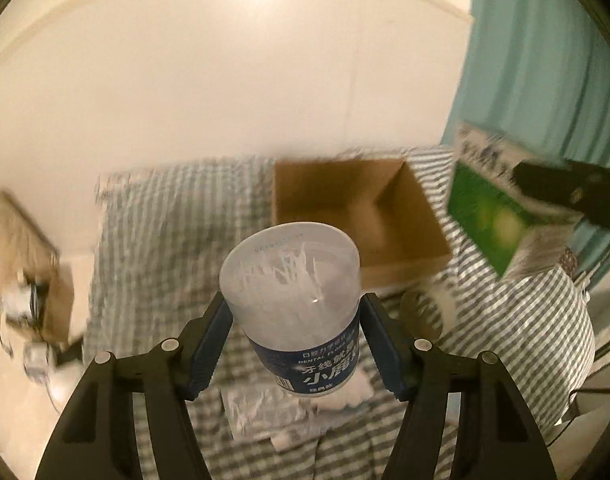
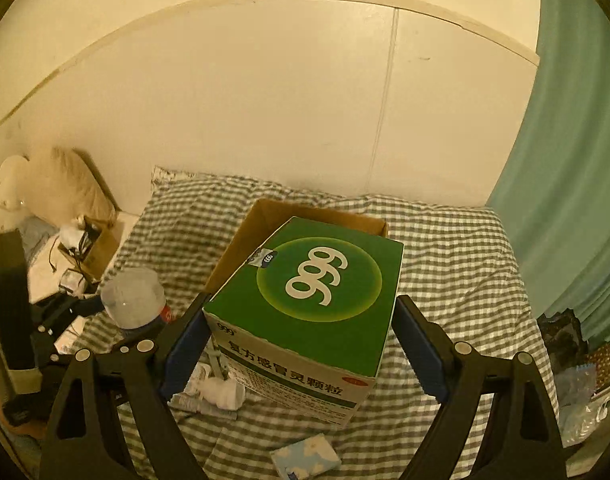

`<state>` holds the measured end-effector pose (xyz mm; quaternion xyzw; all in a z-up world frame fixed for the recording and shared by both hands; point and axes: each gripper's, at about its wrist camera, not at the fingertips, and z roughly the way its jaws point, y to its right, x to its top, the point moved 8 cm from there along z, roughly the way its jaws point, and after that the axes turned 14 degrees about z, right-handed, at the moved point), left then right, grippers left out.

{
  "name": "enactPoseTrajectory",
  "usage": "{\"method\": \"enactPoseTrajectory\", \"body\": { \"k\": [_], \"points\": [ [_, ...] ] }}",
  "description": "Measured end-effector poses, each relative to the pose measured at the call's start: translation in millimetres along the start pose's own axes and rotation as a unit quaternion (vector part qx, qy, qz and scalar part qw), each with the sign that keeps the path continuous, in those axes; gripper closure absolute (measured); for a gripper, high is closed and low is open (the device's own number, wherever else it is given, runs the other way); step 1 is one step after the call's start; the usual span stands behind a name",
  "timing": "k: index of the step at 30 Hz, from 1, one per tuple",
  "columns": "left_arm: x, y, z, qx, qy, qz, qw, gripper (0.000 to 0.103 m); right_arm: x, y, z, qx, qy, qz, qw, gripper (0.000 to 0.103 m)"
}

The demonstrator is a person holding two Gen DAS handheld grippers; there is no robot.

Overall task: Organize objects
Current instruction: 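Drop the swab tub from the left tool while the right tool drops the green box into the cardboard box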

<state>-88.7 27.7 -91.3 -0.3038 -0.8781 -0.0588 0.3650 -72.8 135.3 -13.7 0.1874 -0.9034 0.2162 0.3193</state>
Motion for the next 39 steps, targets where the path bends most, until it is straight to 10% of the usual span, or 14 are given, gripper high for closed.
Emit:
{"method": "enactPoseTrajectory", "body": {
  "k": [9,23,39],
  "points": [
    [80,-28,53,0.007,0.022,0.002,0.9997,0.036,55,7,33,0.014,0.029,0.012,0.999,0.015],
    [91,-29,125,-0.041,0.025,-0.011,0.9988,0.036,48,31,163,0.023,-0.047,0.056,0.997,0.014],
    [66,-25,55,0.012,0.022,0.001,0.9997,0.009,50,45,64,0.026,0.007,0.032,0.999,0.005]
  ]
}}
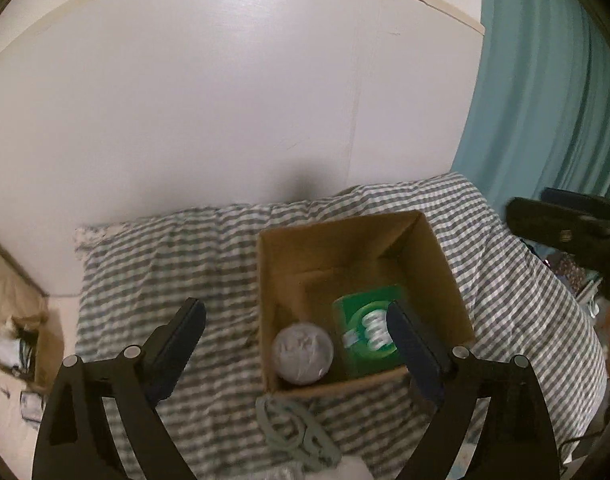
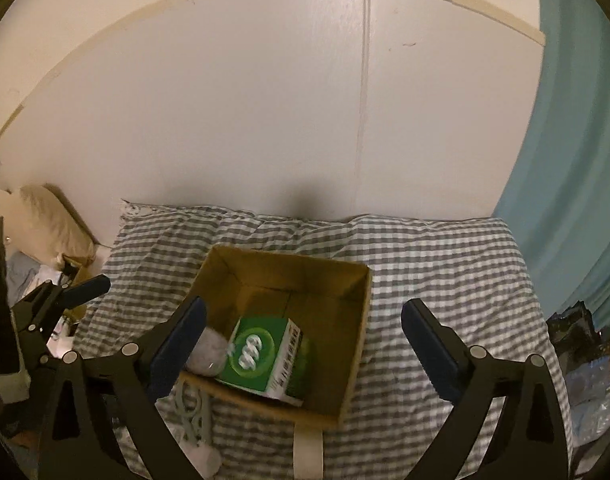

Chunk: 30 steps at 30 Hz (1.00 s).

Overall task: Organize objects
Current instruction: 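Drop the swab tub from the left tool while the right tool drops the green box into the cardboard box, then grasp the white plush toy with the left tool while the right tool grasps the masking tape roll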

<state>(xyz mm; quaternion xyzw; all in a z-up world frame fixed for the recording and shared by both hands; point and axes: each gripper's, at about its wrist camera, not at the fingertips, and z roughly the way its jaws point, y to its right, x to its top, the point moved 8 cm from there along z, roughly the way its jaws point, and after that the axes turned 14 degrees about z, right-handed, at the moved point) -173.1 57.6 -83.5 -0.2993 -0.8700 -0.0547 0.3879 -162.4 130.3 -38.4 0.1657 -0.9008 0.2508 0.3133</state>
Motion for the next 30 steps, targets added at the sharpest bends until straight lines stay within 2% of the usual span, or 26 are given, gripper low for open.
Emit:
{"method": "enactPoseTrajectory", "body": {
  "k": [6,8,12,17,23,29,30],
  "points": [
    [-29,2,-31,0.046,-0.016,0.004,0.9988,0.008,-28,2,-34,0.005,-0.007,-0.025,1.000,0.005],
    [-40,5,-36,0.048,-0.024,-0.006,0.9986,0.008,-38,5,-37,0.001,-0.017,-0.032,0.999,0.005],
    [-74,13,-36,0.033,-0.043,-0.053,0.9971,0.008,-57,8,-30,-0.008,-0.042,-0.038,0.998,0.005],
    [-113,23,-21,0.059,-0.073,-0.066,0.9935,0.008,-86,19,-4,-0.027,-0.083,-0.051,0.995,0.005],
    [-150,49,9,0.037,-0.121,-0.075,0.9891,0.008,-131,36,40,-0.043,-0.160,-0.055,0.985,0.016],
    [-169,69,34,0.006,-0.151,-0.079,0.9853,0.008,-164,46,72,-0.050,-0.220,-0.064,0.972,0.038],
    [-170,71,37,0.004,-0.155,-0.078,0.9849,0.008,-168,48,75,-0.049,-0.226,-0.065,0.971,0.045]
  ]
}}
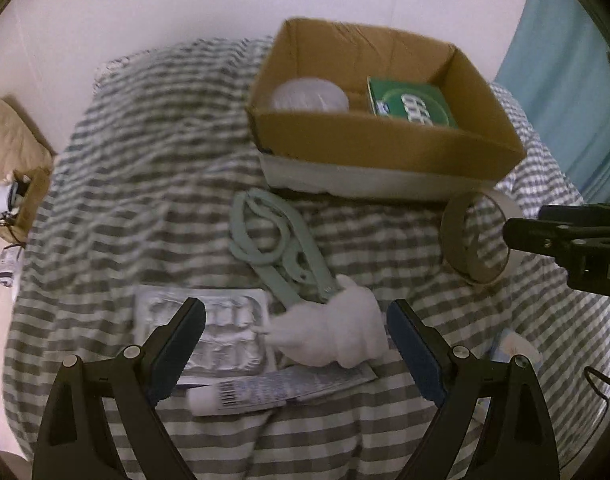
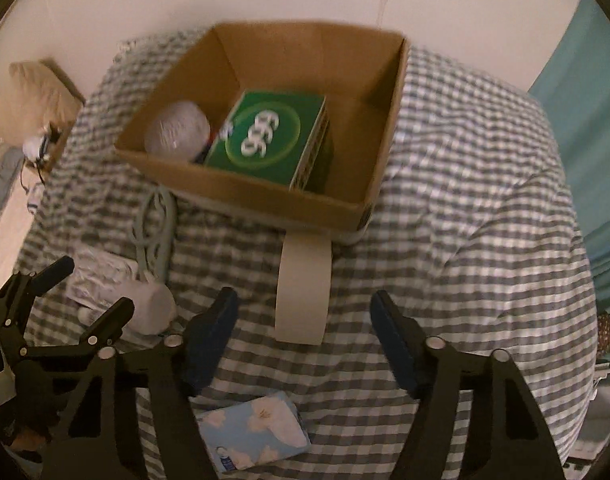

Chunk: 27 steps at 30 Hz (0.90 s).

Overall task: Organize objects
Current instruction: 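Grasp the white plush toy with the left tool while the right tool grasps the masking tape roll, then carry the plush toy and tape roll over the box and release both inside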

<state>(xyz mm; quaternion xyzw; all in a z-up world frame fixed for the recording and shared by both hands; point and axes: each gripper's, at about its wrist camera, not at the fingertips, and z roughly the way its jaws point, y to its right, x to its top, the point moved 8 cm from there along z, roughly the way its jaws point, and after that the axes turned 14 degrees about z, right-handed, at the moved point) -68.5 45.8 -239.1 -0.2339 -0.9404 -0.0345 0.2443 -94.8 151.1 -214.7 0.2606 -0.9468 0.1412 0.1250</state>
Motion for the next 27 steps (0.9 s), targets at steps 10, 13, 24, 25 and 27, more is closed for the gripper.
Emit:
{"method": "enactPoseTrajectory", "body": {
  "k": [10,13,24,25,27],
  "points": [
    [-14,14,32,-0.038,-0.036,-0.005,0.9986,0.013,-9,3,11,0.003,-0.026,-0.012,1.000,0.073],
    [-16,15,32,-0.042,-0.038,-0.003,0.9984,0.018,-8,4,6,0.001,-0.021,-0.014,1.000,0.073],
    [-3,23,-20,-0.054,0.008,0.000,0.9985,0.018,0,-12,-54,0.004,0.035,-0.030,0.999,0.073],
    [0,23,-30,-0.050,0.015,0.003,0.9986,0.018,1,-14,-60,0.004,0.043,-0.031,0.999,0.073],
    [12,21,-46,-0.048,0.034,0.002,0.9983,0.018,5,-18,-77,0.006,0.064,-0.031,0.997,0.073]
  ]
}}
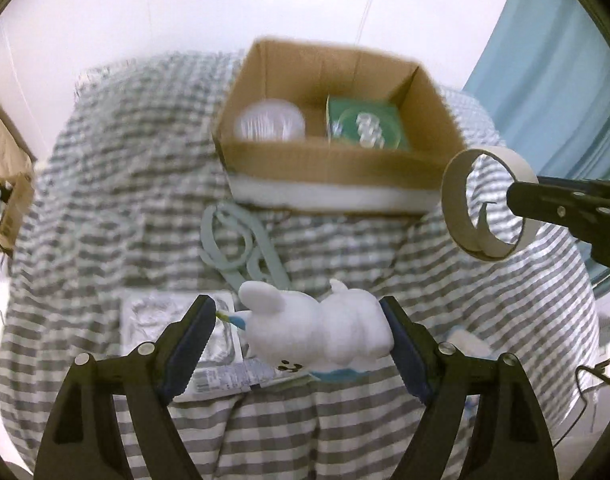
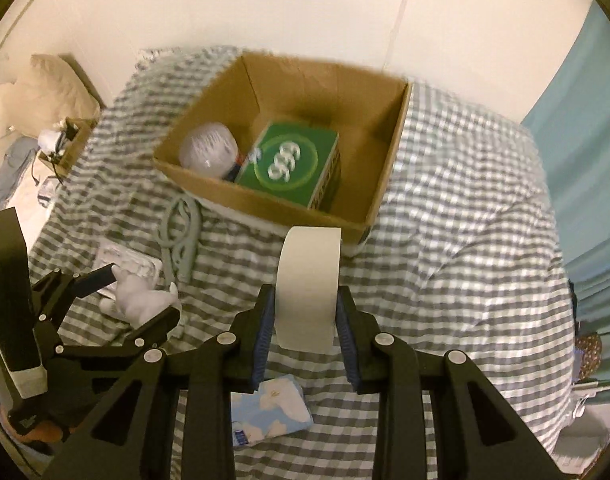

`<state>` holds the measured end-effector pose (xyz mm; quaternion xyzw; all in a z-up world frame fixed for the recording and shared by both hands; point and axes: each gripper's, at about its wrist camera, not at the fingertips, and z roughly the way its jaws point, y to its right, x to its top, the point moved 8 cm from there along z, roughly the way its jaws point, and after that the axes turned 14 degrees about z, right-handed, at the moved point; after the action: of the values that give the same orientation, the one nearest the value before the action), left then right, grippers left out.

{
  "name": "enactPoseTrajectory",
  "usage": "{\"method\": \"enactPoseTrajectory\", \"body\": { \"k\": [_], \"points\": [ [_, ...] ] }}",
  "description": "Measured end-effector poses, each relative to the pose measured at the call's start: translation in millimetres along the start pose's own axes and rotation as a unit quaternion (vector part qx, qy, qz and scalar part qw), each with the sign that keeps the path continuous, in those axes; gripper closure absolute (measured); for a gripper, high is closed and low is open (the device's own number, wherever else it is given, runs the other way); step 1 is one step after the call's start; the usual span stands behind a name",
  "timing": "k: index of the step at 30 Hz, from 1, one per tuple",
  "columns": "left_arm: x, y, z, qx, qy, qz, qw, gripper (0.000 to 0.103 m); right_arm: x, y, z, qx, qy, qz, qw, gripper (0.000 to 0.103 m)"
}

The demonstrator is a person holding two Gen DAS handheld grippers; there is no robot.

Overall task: Organize objects
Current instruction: 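Carry the plush toy and tape roll over the box and release both inside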

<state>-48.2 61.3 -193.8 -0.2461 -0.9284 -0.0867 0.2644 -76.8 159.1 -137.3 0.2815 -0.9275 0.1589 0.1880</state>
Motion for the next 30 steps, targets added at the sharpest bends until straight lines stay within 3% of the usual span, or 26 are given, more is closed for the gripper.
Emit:
{"method": "enactPoseTrajectory", "body": {
  "k": [10,15,20,27,30],
  "points": [
    [89,-26,-65,-0.006,0.086,-0.002,0.9963,0.018,54,-8,-87,0.033,0.107,0.035,0.993,0.073],
    [140,-44,-89,0.022,0.123,0.031,0.9917,0.018,86,-9,-103,0.041,0.135,0.046,0.989,0.073],
    [186,-54,-83,0.032,0.161,0.067,0.9842,0.018,112,-14,-89,0.037,0.139,0.044,0.989,0.073],
    [205,-63,-23,0.005,0.149,0.063,0.9868,0.018,136,-5,-28,0.019,0.104,0.059,0.993,0.073],
    [208,-67,3,0.018,0.133,0.069,0.9885,0.018,142,0,1,0.012,0.084,0.064,0.994,0.073]
  ]
}}
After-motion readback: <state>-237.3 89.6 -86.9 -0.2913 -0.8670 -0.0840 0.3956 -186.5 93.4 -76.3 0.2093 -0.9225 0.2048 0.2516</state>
